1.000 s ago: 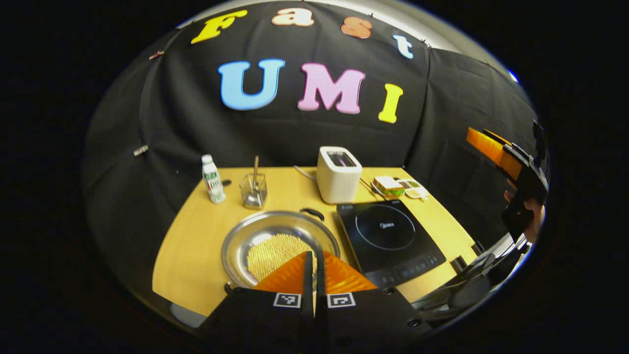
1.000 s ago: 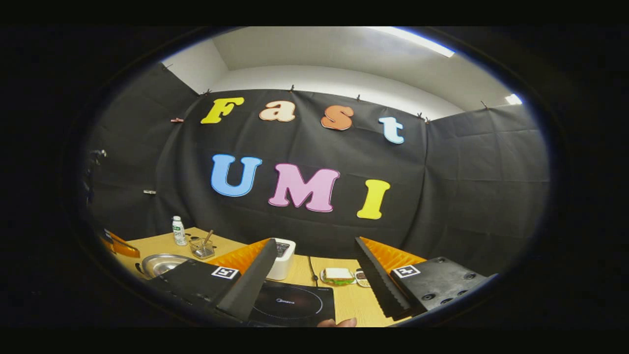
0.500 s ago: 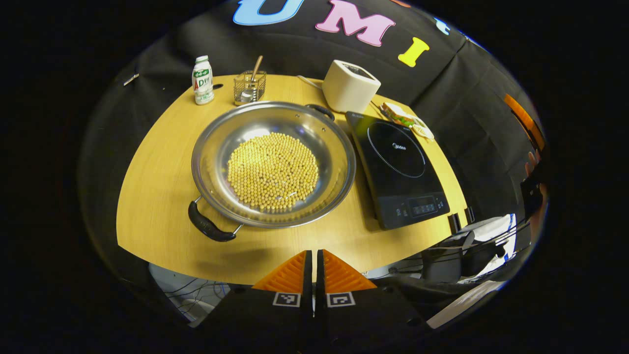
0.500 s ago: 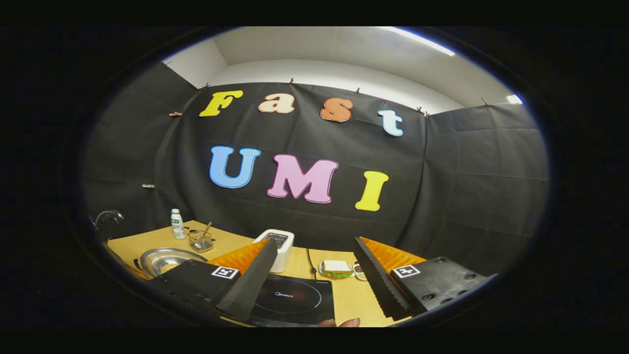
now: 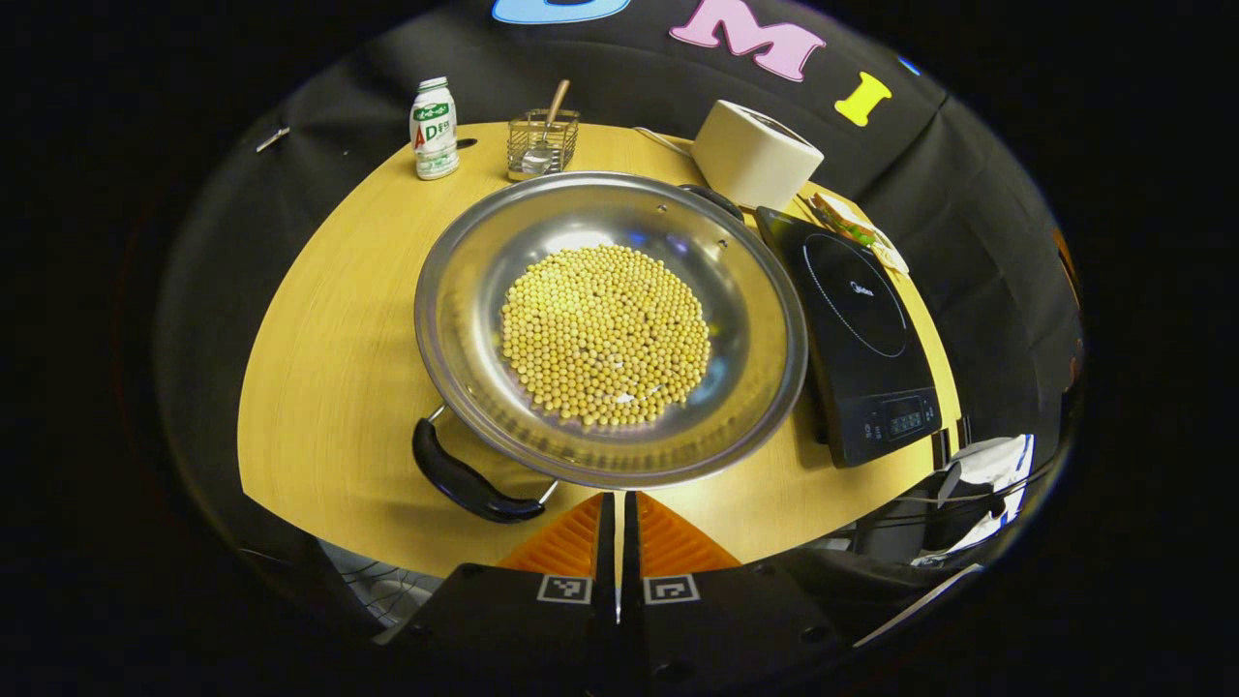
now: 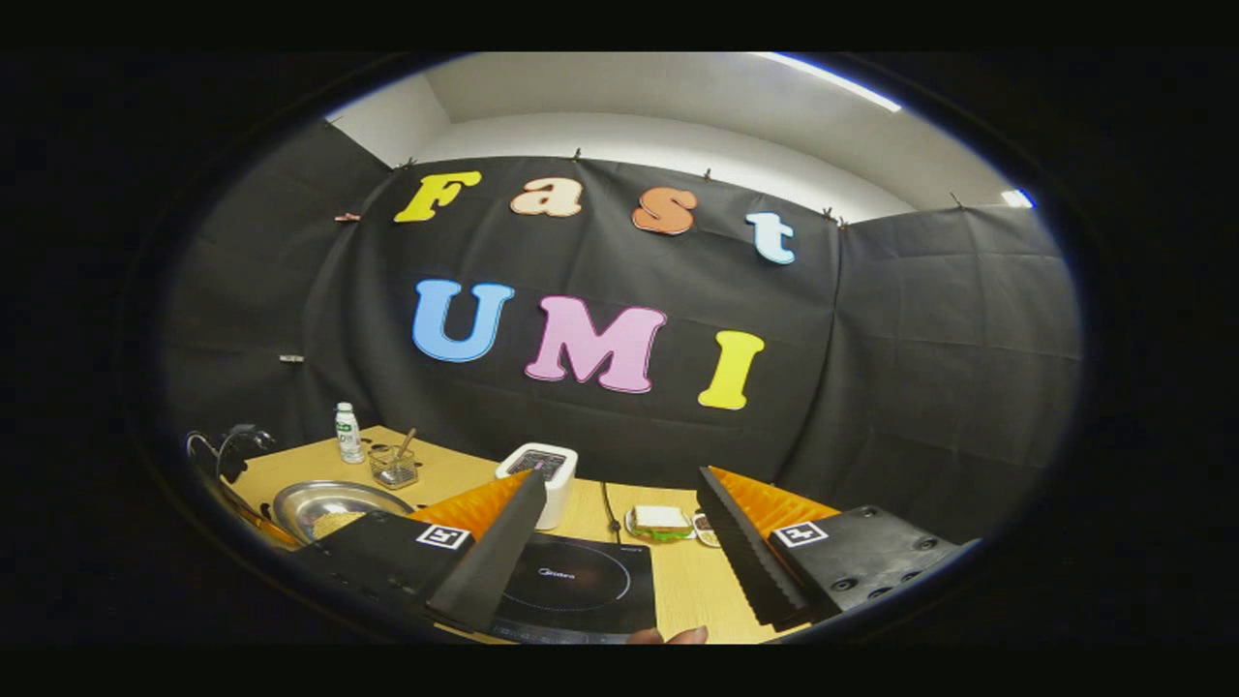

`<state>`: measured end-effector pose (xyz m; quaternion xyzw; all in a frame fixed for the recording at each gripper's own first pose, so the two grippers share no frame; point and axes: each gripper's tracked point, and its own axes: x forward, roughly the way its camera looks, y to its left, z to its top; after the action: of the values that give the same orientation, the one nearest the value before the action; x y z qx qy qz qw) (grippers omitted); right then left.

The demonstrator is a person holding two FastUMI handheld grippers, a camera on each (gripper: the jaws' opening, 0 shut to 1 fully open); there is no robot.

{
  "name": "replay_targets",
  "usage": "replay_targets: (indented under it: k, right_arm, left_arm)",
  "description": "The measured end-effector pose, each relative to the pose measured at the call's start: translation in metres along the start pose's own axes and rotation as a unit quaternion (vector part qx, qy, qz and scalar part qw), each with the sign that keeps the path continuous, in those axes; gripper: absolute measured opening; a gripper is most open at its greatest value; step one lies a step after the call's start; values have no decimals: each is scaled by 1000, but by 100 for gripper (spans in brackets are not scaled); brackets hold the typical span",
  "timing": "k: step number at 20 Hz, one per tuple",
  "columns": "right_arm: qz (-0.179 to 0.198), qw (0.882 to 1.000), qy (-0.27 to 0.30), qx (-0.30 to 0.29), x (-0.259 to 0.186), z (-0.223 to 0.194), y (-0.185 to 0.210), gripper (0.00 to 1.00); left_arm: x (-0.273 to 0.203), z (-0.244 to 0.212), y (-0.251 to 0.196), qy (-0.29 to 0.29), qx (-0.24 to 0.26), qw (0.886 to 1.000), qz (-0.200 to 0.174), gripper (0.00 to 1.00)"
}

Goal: First push the handle of the pot to place it horizontally, then grasp the pot with both hands and set it on the induction cooktop.

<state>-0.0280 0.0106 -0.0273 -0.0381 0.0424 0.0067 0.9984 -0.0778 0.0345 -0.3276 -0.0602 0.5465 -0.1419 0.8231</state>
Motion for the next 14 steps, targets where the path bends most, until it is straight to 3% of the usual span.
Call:
replay_targets:
  k: [5, 14]
  right_arm:
    - [-7, 1000, 6, -1, 2, -3, -2, 98]
    - [-13, 1000, 17, -10, 7, -10, 0, 98]
  left_arm:
    - [16, 0, 12, 10, -6, 1000, 2, 5]
    - [21, 5, 50, 22, 27, 999, 30, 5]
